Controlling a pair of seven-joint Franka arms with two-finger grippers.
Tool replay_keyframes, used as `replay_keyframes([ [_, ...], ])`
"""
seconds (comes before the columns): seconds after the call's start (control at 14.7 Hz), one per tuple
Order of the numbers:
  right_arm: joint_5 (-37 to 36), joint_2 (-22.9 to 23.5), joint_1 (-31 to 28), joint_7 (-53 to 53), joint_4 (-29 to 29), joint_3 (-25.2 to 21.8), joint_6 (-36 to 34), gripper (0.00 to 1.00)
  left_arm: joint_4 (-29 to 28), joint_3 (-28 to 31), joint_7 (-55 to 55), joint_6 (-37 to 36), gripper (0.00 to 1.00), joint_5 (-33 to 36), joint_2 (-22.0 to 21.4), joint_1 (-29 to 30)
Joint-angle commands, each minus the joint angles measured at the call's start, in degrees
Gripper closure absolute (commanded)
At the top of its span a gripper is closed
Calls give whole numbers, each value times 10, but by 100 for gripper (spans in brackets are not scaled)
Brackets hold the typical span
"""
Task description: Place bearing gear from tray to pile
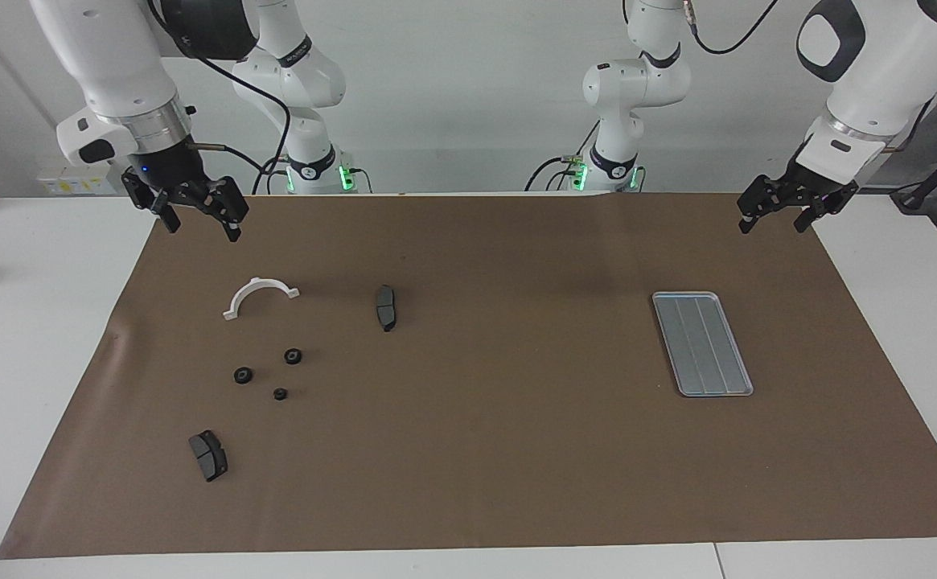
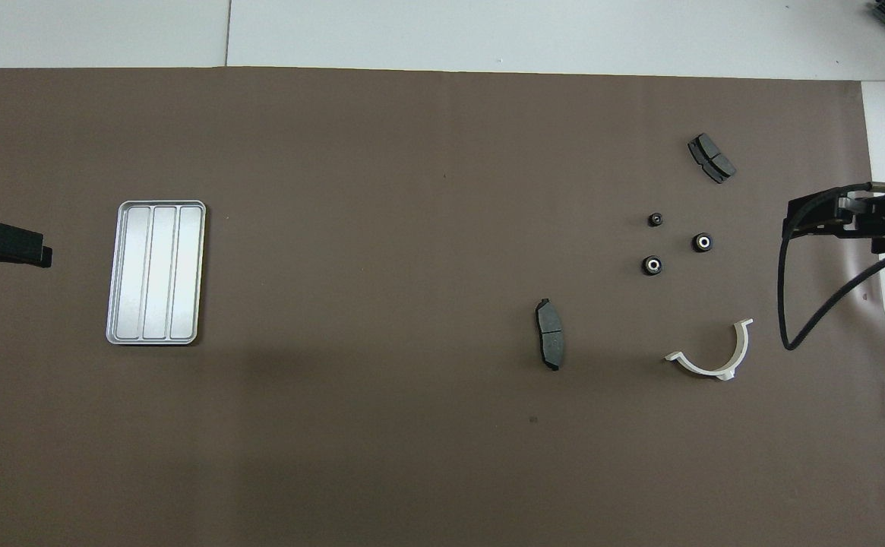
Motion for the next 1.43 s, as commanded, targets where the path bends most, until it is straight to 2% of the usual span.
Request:
replay_keyframes([
  [0.0,13,-13,-14,-21,-20,2,-6,0,-16,-3,8,9,0,10,-15,4],
  [0.14,12,-13,-3,-27,-17,-5,-5,0,-16,-3,8,9,0,10,-15,4],
  [0.34,14,-6,63,-30,-2,-90,-15,0,-16,-3,8,9,0,10,-15,4],
  [0.41,14,-6,71,-35,-3,-103,-17,0,-16,-3,8,9,0,10,-15,4],
  [1.36,12,-16,73,-41,-5,-102,-39,0,-16,-3,8,7,0,10,-15,4],
])
